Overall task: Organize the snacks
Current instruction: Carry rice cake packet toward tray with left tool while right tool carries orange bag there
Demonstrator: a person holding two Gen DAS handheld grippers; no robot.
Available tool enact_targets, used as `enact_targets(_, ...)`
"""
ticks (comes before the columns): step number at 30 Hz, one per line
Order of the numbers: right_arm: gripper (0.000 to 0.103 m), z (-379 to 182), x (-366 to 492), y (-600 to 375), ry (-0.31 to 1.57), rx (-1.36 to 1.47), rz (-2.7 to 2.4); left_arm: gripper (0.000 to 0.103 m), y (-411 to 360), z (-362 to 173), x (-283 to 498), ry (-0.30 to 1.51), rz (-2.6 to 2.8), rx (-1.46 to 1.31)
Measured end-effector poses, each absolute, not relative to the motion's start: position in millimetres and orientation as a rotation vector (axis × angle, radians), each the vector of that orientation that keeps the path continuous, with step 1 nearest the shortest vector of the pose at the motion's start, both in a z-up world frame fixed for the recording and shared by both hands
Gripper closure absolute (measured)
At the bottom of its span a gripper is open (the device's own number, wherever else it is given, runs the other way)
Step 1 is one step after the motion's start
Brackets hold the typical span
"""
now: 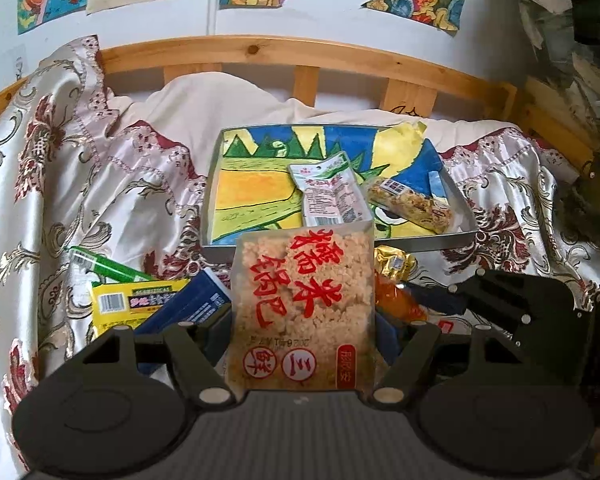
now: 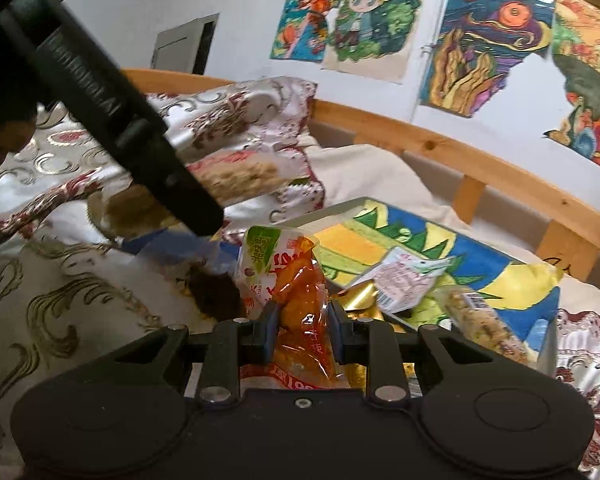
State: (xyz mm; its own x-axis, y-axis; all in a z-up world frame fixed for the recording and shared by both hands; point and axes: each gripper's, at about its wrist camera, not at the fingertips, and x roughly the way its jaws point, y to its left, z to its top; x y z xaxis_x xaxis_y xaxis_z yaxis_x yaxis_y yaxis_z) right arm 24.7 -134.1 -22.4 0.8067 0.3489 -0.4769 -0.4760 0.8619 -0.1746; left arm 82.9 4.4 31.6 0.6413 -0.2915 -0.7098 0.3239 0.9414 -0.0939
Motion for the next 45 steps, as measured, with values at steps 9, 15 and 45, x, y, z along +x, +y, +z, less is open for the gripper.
enact_targets(9, 0.075, -26.9, 24.2, -127.6, 0.471, -0.308, 0.468, 0.027, 15.0, 42.9, 78.9, 0.749, -0.337, 0.038)
enact_targets(15, 0.075, -25.3, 26.4, -130.8, 0.471, -0.304, 0.452, 0.035, 8.9, 30.3, 83.2, 0.793, -0.33, 0.085)
enact_targets(45, 0.075, -20.1, 63.7, -167.5, 0.395, -0.235, 0.318, 0.029, 6.7, -60.0, 137.5, 1.014, -0.405, 0.422)
